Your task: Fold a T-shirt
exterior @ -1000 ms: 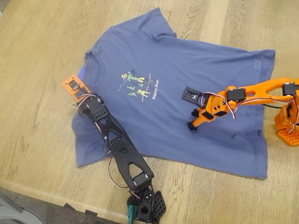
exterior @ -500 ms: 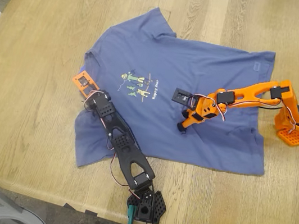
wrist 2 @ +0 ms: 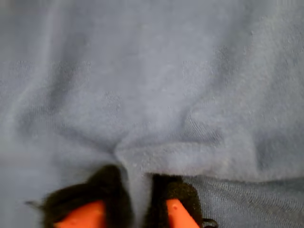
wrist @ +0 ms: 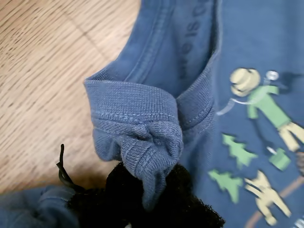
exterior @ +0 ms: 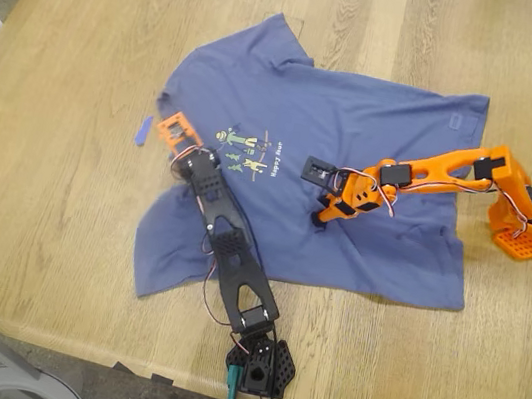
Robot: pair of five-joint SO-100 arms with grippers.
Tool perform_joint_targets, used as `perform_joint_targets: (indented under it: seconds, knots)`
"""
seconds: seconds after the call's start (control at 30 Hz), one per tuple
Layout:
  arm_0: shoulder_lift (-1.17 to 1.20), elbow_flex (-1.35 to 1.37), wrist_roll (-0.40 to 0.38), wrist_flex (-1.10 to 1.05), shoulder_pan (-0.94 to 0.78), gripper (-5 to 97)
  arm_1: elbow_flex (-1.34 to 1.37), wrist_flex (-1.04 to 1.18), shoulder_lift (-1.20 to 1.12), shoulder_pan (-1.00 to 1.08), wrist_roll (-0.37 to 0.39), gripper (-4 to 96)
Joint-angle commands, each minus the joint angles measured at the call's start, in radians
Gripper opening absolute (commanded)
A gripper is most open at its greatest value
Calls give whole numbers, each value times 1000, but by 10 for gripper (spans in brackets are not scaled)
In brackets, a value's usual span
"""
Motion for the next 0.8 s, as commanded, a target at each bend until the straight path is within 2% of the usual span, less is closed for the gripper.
perform_joint_targets:
  seconds: [0.0,0.4,0.77]
  knots:
    - [239,-46,-9,37,29,-1,-78,29,-40,9,-8,2]
    - [479,-46,-11,138,140,-1,-109,132,51,190,5,0]
    - [643,-43,-11,224,477,-1,-109,164,138,387,-2,-1]
